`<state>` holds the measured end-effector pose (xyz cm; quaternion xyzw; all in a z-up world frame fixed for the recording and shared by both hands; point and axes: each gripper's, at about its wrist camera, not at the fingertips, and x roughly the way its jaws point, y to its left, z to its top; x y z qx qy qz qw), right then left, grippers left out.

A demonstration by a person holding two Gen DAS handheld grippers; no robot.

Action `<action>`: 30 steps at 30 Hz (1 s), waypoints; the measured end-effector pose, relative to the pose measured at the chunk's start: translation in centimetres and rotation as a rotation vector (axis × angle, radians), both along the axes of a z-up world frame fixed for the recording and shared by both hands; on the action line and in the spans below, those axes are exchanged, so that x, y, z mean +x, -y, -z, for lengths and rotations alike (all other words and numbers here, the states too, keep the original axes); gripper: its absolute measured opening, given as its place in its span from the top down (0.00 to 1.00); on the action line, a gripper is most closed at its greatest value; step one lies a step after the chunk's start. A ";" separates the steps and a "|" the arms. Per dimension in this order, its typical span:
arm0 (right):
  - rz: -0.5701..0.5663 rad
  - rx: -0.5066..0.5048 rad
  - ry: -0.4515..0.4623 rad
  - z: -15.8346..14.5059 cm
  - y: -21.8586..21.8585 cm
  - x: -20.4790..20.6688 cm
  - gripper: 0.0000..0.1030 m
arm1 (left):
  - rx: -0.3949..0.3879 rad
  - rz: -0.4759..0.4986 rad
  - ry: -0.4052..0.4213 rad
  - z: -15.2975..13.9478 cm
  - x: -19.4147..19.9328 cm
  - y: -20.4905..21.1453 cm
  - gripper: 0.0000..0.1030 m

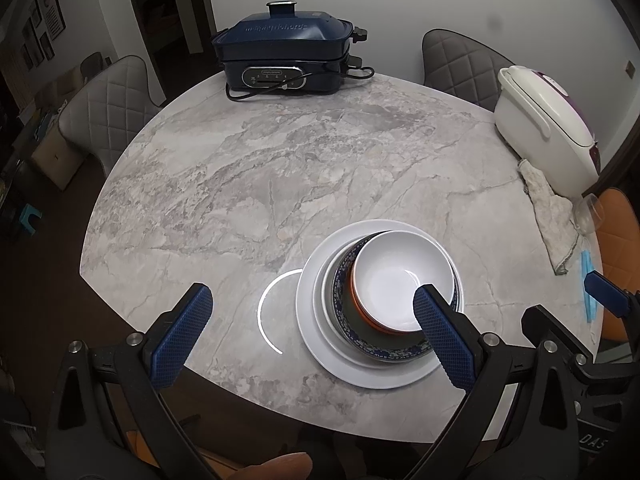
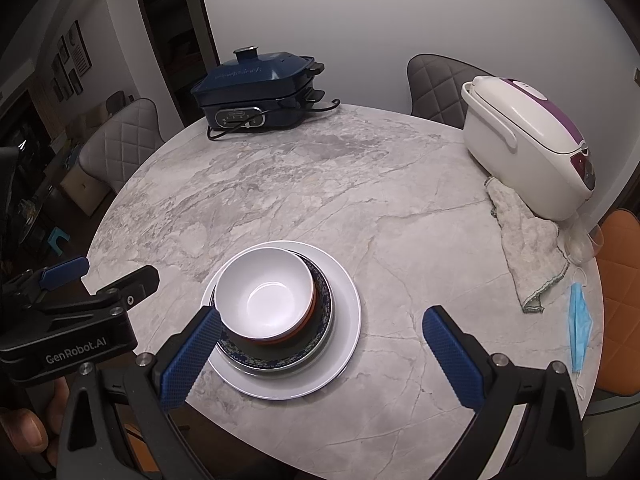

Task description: Organize plates and bowls

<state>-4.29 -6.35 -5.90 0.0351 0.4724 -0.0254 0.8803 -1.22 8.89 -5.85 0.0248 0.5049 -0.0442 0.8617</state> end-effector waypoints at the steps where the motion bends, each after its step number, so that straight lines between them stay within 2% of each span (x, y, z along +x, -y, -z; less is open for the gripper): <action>1: -0.001 0.001 0.000 0.0 0.0 0.0 0.00 | 0.001 0.000 0.001 0.0 0.0 0.0 0.01; 30: 0.000 -0.001 -0.002 0.0 -0.1 0.1 0.00 | -0.002 0.002 -0.008 0.4 0.0 -0.1 0.01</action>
